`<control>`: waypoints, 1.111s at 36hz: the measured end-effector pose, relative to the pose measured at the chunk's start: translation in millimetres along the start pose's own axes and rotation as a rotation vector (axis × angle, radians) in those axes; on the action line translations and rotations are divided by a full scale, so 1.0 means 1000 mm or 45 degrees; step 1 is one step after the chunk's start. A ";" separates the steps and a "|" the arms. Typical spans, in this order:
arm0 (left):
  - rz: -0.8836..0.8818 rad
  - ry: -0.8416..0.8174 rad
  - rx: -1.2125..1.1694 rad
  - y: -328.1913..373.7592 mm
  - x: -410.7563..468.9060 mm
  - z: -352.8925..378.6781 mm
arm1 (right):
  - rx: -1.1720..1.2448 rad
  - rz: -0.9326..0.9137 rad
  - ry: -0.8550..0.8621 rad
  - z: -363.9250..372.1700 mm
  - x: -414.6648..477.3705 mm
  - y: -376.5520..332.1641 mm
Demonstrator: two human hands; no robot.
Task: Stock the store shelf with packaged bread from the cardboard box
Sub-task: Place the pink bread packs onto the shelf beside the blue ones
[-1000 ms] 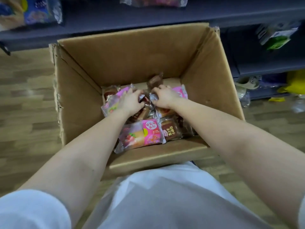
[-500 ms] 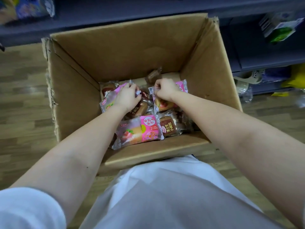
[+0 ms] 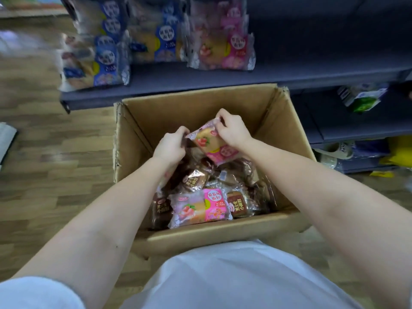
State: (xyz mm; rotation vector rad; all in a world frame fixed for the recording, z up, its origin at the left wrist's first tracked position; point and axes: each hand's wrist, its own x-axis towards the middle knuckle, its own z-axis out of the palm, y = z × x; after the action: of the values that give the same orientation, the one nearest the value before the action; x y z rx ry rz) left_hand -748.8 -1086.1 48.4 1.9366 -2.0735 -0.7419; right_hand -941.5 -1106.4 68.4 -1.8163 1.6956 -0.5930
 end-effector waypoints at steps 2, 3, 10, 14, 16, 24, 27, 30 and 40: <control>0.002 0.045 -0.044 -0.002 0.000 -0.010 | 0.039 -0.031 0.051 -0.005 0.001 -0.011; 0.011 0.062 -0.066 -0.003 0.001 -0.015 | 0.050 -0.050 0.080 -0.007 0.002 -0.016; 0.131 0.207 -0.190 0.013 0.013 -0.056 | 0.036 -0.206 0.345 -0.028 0.014 -0.052; 0.231 0.268 -0.261 0.024 0.024 -0.083 | 0.104 -0.238 0.474 -0.049 0.028 -0.072; 0.262 0.264 -0.349 0.031 0.025 -0.096 | 0.153 -0.242 0.521 -0.061 0.036 -0.082; 0.276 0.501 -0.602 0.052 0.043 -0.156 | 0.341 -0.165 0.694 -0.098 0.065 -0.114; 0.265 0.578 -0.668 0.053 0.050 -0.175 | 0.320 -0.153 0.722 -0.105 0.071 -0.121; 0.263 0.657 -0.716 0.052 0.057 -0.194 | 0.290 -0.164 0.721 -0.109 0.072 -0.124; 0.312 0.800 -0.672 0.068 0.054 -0.231 | 0.280 -0.127 0.753 -0.104 0.067 -0.120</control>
State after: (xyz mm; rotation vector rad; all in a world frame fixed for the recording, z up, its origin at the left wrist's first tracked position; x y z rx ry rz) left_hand -704.4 -1187.8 268.5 1.3594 -1.4988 -0.4730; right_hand -916.3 -1181.6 221.6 -1.6683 1.8071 -1.4100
